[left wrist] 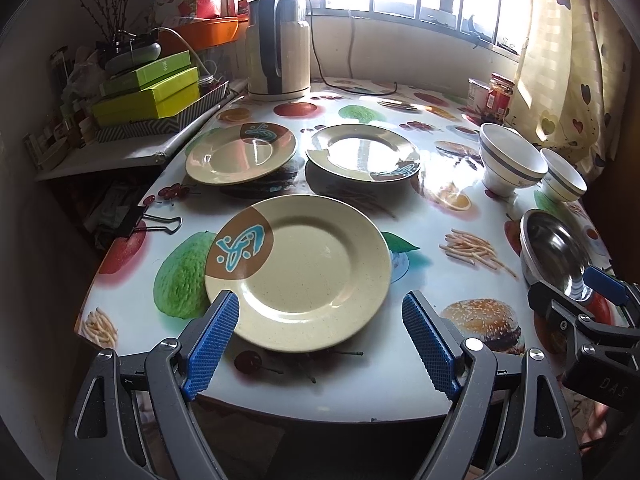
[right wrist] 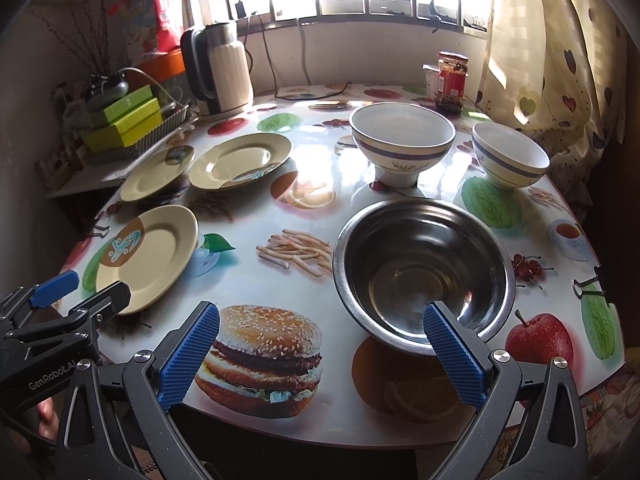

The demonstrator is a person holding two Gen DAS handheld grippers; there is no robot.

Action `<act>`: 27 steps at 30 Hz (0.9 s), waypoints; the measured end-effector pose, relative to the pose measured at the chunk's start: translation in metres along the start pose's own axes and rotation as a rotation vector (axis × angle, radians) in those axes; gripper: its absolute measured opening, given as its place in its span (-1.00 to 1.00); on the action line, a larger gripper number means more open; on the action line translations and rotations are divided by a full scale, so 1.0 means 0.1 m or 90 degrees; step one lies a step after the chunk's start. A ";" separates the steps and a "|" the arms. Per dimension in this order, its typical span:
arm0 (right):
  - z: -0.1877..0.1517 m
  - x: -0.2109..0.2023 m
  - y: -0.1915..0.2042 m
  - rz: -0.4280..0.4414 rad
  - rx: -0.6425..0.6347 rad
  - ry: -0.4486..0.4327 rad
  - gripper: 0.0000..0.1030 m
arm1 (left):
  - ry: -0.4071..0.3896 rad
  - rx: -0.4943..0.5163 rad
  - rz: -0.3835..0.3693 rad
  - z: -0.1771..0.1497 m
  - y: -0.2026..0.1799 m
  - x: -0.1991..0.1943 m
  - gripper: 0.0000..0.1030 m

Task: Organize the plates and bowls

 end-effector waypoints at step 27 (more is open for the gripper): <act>1.07 0.63 0.54 0.031 -0.012 0.003 1.00 | 0.032 -0.051 -0.073 1.07 0.56 0.68 0.30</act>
Point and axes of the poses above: each gripper's, at about its wrist camera, not at the fingertips, and x roughly the way its jaws point, y to its left, z to its top, the point moved 5 cm from there along x, roughly the way its jaws point, and after that the axes turned 15 degrees about -z, right-handed, at the moved point
